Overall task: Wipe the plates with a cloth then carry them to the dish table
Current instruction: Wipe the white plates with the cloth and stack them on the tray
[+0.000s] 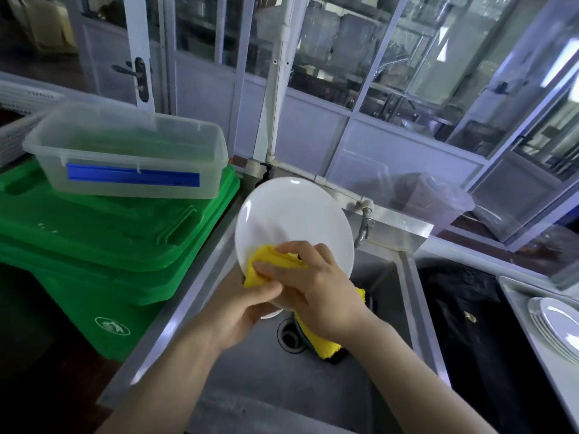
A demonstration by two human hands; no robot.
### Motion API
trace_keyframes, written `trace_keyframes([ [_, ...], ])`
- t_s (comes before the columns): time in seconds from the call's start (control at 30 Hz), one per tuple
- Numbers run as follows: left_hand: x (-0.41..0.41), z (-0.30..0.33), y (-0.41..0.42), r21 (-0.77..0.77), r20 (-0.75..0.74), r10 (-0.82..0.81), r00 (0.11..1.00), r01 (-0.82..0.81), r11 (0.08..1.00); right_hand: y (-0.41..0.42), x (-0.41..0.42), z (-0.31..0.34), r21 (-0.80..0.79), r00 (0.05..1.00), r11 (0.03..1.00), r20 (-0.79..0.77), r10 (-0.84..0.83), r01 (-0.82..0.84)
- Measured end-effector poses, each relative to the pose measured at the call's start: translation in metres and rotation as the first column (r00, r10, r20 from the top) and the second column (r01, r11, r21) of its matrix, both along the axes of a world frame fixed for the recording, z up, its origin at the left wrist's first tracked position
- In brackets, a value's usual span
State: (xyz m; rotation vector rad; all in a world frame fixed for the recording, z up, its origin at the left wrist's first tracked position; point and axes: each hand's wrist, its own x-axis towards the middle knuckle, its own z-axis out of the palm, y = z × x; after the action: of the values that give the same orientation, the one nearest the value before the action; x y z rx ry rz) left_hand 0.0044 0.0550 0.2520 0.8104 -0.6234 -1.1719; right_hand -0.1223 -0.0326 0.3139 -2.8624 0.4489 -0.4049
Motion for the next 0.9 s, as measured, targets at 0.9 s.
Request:
trace_keyframes([
  [0.9, -0.027, 0.008, -0.016, 0.132, 0.097, 0.259, 0.961, -0.270, 0.954, -0.032, -0.059, -0.021, -0.130, 0.953, 0.957, 0.191, -0.234, 0.261],
])
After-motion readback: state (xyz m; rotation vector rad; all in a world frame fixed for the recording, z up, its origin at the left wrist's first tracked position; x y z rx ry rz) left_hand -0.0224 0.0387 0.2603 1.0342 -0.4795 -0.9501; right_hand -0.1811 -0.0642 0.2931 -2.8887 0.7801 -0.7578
